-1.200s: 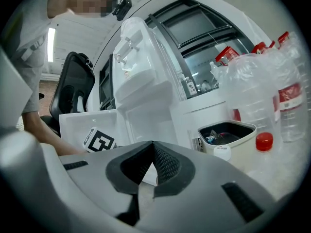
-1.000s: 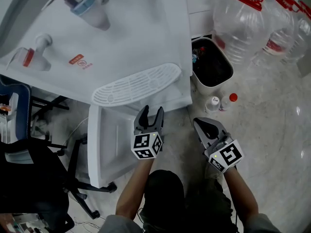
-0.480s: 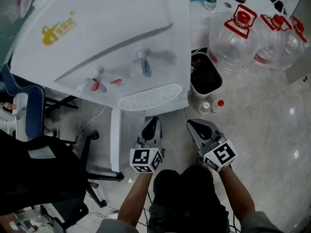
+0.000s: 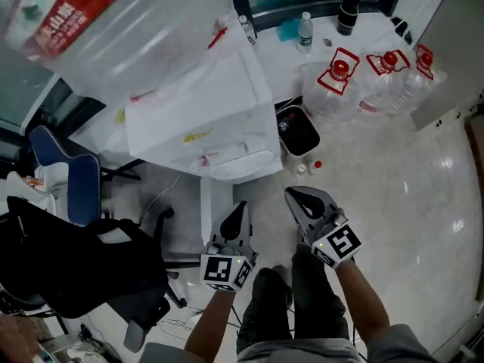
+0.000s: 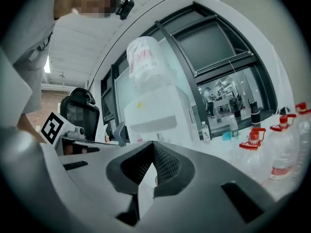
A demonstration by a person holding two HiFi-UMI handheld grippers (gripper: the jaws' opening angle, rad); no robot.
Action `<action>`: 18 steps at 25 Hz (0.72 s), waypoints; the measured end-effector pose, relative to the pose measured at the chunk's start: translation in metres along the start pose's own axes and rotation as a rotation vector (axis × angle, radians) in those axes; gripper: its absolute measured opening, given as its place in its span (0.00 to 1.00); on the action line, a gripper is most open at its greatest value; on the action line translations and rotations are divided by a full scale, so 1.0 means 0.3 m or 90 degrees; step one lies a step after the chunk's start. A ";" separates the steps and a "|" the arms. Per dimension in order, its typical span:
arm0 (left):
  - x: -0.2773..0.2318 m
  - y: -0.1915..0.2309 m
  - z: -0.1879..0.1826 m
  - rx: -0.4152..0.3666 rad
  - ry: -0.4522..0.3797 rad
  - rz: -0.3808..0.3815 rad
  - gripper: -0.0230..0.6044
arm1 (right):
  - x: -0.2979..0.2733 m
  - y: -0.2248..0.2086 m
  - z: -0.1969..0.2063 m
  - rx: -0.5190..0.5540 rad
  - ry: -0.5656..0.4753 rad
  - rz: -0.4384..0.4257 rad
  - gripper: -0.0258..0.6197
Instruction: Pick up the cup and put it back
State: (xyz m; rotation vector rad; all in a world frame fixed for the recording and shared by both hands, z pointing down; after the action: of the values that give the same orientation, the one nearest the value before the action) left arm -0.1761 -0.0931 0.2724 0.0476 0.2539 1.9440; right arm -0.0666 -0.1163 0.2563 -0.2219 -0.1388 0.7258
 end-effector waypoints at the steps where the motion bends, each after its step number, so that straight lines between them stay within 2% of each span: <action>1: 0.017 -0.027 -0.074 -0.004 -0.002 0.002 0.05 | 0.010 0.016 -0.073 -0.002 -0.007 0.004 0.06; 5: 0.107 -0.087 -0.340 -0.005 -0.001 0.010 0.05 | 0.038 0.138 -0.322 0.011 -0.021 0.013 0.06; 10: 0.197 -0.106 -0.601 0.007 -0.004 0.020 0.05 | 0.046 0.275 -0.545 0.003 -0.019 0.036 0.06; 13: 0.258 -0.134 -0.726 -0.001 -0.012 0.023 0.05 | 0.068 0.357 -0.650 0.003 -0.027 0.038 0.06; 18: 0.290 -0.238 -0.894 -0.018 -0.060 0.039 0.05 | 0.127 0.405 -0.829 0.030 -0.075 0.028 0.06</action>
State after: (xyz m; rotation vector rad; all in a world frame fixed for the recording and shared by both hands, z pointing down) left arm -0.1850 -0.0289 -0.0110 0.1287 0.1646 1.9995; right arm -0.0661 -0.0406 -0.0125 -0.1379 -0.2302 0.7849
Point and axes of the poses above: the fingertips, and each gripper's own axes: x backward along the fingers, y to its left, z out of its underside, the point moved 1 cm from there along x, backward along the fingers, and after that the axes turned 9 degrees about -y, right-handed, at the moved point
